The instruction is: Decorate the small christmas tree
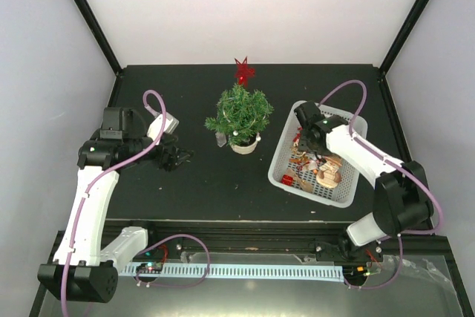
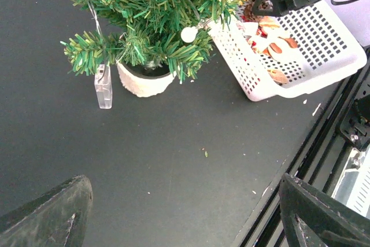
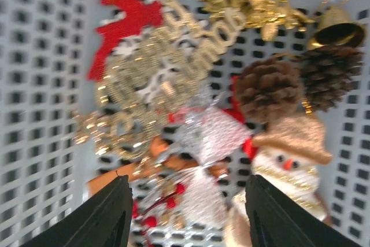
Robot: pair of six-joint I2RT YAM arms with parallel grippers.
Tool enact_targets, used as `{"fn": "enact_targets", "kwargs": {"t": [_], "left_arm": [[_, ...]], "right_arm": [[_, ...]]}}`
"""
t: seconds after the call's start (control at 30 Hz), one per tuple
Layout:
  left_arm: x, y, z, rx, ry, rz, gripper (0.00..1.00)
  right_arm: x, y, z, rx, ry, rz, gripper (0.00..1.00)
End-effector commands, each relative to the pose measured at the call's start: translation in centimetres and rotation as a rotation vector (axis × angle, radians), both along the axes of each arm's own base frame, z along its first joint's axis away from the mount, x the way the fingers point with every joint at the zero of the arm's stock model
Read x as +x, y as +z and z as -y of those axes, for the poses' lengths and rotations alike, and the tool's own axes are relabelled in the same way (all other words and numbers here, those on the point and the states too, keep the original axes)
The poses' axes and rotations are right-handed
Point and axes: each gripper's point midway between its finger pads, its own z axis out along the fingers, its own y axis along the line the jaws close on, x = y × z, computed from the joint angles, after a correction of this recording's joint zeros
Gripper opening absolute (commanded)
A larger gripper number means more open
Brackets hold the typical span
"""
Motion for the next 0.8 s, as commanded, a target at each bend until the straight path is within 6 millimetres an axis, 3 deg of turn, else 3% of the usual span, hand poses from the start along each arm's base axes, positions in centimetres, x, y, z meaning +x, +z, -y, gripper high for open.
{"fn": "enact_targets", "kwargs": {"t": [0.0,0.4,0.77], "left_arm": [[0.2,1.5,0.4,-0.036,-0.018,0.040,0.88],[0.4,1.4,0.8,-0.055,-0.038,0.014,0.89],[0.2,1.5,1.0,-0.064,-0.052,0.013,0.89]], "right_arm": [[0.6,-1.2,3.6,-0.063,-0.099,-0.040,0.57],[2.0,-3.8,7.6,0.003,-0.236,-0.083,0.58],[2.5,-6.7,7.3,0.102,-0.255,-0.119,0.58]]}}
